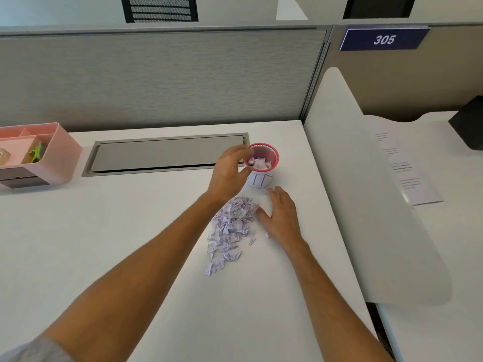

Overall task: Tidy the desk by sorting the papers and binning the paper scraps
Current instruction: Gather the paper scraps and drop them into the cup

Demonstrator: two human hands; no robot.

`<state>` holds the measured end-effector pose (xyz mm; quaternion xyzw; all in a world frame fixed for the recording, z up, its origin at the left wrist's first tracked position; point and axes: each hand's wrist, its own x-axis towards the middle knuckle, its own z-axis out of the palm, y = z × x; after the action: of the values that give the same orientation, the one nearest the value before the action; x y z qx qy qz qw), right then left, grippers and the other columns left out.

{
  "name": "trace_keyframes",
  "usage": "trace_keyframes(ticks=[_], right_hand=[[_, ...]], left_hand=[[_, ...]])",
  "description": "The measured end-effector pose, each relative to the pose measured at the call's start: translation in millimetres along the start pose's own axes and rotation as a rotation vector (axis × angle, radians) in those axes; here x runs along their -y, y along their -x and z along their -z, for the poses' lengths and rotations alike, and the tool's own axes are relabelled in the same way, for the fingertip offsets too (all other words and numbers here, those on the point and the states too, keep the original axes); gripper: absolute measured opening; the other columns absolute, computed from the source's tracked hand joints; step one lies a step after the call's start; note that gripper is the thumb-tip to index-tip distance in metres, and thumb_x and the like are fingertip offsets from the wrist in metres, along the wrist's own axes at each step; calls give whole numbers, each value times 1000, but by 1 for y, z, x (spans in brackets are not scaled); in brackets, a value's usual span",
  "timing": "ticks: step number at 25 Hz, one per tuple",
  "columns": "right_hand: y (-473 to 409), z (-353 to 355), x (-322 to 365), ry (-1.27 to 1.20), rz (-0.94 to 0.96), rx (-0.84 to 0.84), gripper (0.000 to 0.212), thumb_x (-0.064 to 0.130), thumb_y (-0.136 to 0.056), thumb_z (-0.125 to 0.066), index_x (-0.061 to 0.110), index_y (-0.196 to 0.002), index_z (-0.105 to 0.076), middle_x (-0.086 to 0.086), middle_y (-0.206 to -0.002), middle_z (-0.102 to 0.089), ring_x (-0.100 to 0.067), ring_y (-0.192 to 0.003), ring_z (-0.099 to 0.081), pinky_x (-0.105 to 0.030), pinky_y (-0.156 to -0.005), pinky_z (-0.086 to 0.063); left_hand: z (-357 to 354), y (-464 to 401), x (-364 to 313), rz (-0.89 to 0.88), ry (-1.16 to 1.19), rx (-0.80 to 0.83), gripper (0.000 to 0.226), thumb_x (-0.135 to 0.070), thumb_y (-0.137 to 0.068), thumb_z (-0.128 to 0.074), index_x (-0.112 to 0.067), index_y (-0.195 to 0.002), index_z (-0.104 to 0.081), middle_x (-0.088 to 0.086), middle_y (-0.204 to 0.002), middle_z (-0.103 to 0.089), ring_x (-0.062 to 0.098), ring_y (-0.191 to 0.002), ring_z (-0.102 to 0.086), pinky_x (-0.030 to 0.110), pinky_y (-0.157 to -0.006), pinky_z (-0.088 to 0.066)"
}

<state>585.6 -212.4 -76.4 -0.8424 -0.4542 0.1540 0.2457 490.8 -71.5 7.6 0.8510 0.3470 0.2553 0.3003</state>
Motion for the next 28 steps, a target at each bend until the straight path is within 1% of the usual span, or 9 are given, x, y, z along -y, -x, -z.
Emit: trace_keyframes(ticks=[2,4,7,10,14,17,22,25,28], right_hand=[[1,-7,4,54,35,18,64,47,-92,-54,12,-144,-40,-12,-154,-32,-26,-144,-25,-42,-118,-19],[7,-16,11,70,86,42,66,53,-94,-48,14,-146,-38,-10,-155,-31,-26,-145,-22,-43,-118,-17],[27,-32,25,121,201,95,62,49,-93,-49,17,-145,-39,-9,-155,-32,-26,-145,-24,-43,-119,-17],[57,-42,35,118,281,86,53,31,-91,-55,14,-141,-46,-10,-153,-37,-29,-142,-32,-44,-118,-24],[91,-31,33,5,289,48,47,24,-90,-60,16,-136,-53,-5,-148,-44,-26,-136,-40,-40,-113,-35],[105,-4,24,19,167,178,71,49,-86,-63,29,-148,-34,4,-156,-28,-16,-143,-27,-32,-116,-27],[140,29,2,166,-96,396,128,73,-56,-71,35,-152,3,2,-163,0,-22,-147,-13,-38,-112,-29],[164,16,5,328,-75,399,135,77,-52,-68,32,-152,12,-4,-162,11,-26,-148,-5,-40,-116,-19],[160,-1,20,332,-75,270,132,77,-55,-68,28,-153,4,-6,-162,1,-27,-140,-20,-36,-109,-29]], left_hand=[[-2,38,25,119,36,-10,42,-25,-90,-67,-11,-129,-59,8,-138,-56,24,-129,-49,32,-108,-37],[-4,81,50,247,27,104,58,-42,-92,-61,-12,-140,-48,8,-149,-44,26,-141,-35,44,-115,-31],[-9,136,72,216,-101,236,81,-68,-86,-39,-14,-148,-36,5,-156,-34,23,-147,-21,41,-120,-15],[-9,170,75,107,-199,244,83,-70,-85,-33,-16,-148,-35,0,-155,-36,19,-147,-22,34,-119,-8],[-3,205,74,45,-151,186,79,-66,-87,-46,-17,-148,-36,-5,-155,-32,13,-146,-24,37,-120,-20],[3,220,70,72,-82,95,85,-68,-82,-53,-14,-146,-38,-3,-156,-32,15,-145,-26,36,-117,-27],[10,245,70,43,-102,132,96,-74,-75,-61,-18,-148,-34,-4,-158,-27,16,-145,-25,41,-116,-31],[9,259,73,66,-235,137,104,-81,-71,-55,-14,-148,-34,-1,-158,-23,20,-144,-26,40,-116,-30],[7,261,71,176,-328,80,108,-84,-68,-49,-10,-145,-37,8,-156,-28,29,-138,-33,45,-111,-36]])
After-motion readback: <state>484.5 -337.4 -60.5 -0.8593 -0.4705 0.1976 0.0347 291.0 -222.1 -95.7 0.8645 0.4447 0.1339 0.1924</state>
